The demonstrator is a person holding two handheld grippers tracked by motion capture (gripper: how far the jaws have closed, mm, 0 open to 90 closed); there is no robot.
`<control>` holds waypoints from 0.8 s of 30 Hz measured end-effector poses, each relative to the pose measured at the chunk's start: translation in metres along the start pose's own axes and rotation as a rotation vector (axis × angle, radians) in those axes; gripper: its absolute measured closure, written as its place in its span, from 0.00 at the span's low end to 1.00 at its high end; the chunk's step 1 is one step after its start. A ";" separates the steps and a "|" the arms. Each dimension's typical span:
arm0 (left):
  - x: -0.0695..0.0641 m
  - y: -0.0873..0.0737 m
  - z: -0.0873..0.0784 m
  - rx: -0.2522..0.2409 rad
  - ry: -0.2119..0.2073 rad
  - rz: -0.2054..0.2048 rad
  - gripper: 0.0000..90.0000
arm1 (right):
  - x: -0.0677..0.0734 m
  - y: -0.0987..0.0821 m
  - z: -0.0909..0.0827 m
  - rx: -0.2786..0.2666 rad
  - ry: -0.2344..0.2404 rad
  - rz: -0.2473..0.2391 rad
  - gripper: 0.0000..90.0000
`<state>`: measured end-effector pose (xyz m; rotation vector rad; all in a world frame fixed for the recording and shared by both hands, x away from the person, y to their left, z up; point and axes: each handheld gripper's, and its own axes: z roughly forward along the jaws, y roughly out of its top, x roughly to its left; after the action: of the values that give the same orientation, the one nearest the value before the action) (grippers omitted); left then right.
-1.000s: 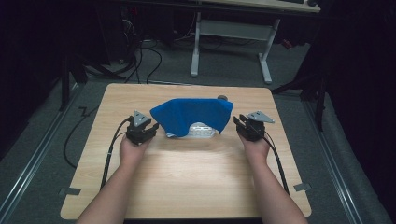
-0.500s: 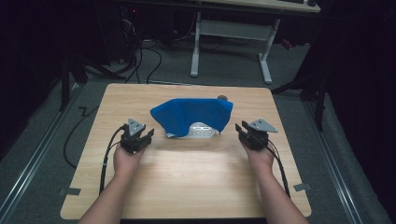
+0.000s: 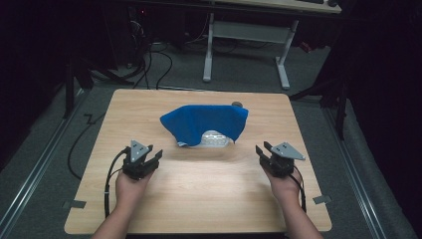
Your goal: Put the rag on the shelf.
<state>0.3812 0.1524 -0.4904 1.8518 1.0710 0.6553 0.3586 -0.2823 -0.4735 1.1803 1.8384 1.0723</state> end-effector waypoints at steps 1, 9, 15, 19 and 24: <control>-0.005 -0.003 -0.007 -0.004 -0.008 0.005 0.63 | 0.002 -0.002 -0.004 0.002 0.003 0.001 0.69; -0.035 -0.024 -0.029 0.022 -0.067 0.050 0.59 | 0.019 -0.017 -0.035 0.000 0.025 0.001 0.67; -0.077 -0.050 -0.034 0.092 -0.158 0.142 0.55 | 0.038 -0.031 -0.053 0.003 0.060 -0.004 0.61; -0.103 -0.052 -0.031 0.121 -0.203 0.233 0.54 | 0.053 -0.052 -0.054 0.091 0.112 -0.014 0.54; -0.107 -0.051 -0.025 0.136 -0.215 0.240 0.54 | 0.058 -0.055 -0.048 0.106 0.120 -0.037 0.54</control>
<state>0.2889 0.0825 -0.5251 2.1363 0.7759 0.5144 0.2773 -0.2543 -0.5093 1.1592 2.0243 1.0558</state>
